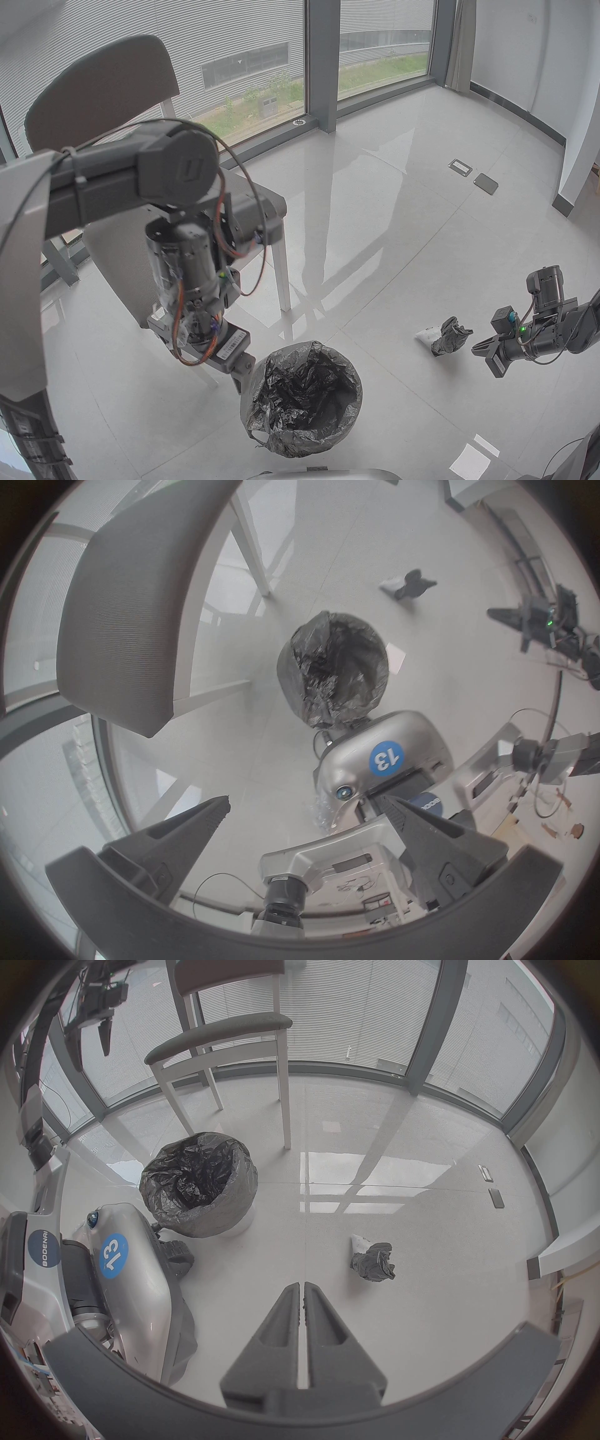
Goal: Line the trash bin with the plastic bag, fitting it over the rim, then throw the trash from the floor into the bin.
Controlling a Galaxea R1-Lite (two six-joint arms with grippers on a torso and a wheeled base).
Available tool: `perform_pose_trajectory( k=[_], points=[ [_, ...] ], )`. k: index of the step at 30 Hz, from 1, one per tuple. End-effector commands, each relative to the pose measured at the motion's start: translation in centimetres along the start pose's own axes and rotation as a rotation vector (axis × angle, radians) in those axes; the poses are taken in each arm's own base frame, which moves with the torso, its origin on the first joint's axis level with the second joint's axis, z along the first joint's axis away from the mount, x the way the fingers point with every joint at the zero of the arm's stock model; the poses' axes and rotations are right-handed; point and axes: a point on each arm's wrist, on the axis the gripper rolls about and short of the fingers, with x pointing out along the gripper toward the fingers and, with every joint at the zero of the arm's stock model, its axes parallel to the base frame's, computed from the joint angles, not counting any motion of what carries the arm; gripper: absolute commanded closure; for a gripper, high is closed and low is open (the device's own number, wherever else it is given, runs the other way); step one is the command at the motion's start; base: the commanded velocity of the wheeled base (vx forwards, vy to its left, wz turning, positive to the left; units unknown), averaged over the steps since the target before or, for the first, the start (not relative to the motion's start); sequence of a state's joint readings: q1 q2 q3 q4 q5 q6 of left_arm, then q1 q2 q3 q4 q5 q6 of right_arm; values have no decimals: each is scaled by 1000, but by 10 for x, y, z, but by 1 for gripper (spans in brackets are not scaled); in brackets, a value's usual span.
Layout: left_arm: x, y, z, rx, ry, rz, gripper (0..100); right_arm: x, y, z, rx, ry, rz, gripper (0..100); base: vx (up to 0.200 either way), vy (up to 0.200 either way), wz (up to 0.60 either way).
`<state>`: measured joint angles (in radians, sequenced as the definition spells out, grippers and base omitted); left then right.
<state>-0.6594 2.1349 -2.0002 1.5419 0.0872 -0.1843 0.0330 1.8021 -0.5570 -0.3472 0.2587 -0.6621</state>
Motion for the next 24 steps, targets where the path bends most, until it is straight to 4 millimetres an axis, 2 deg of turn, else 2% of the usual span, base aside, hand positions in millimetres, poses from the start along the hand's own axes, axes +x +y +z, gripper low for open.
perform_pose_trajectory(
  k=[1,7,13,17,21,23,24],
  points=[
    [64,-23,34,81,205,113,0,-7,-1,0,-2,-12,-15,100,0,0,0],
    [55,-17,31,108,185,98,0,-7,2,-2,-3,-4,-7,100,0,0,0],
    [35,23,23,118,139,-13,0,-7,5,-6,-3,9,2,100,0,0,0],
    [19,37,13,95,90,-42,0,-6,5,-6,-4,10,4,100,0,0,0],
    [-18,44,-16,84,-30,-47,0,-6,5,-6,-3,11,4,100,0,0,0],
    [-53,51,-51,73,-160,-62,0,-6,5,-6,-4,11,5,100,0,0,0],
    [-55,51,-54,71,-169,-64,0,-6,5,-6,-4,11,5,100,0,0,0]
  ],
)
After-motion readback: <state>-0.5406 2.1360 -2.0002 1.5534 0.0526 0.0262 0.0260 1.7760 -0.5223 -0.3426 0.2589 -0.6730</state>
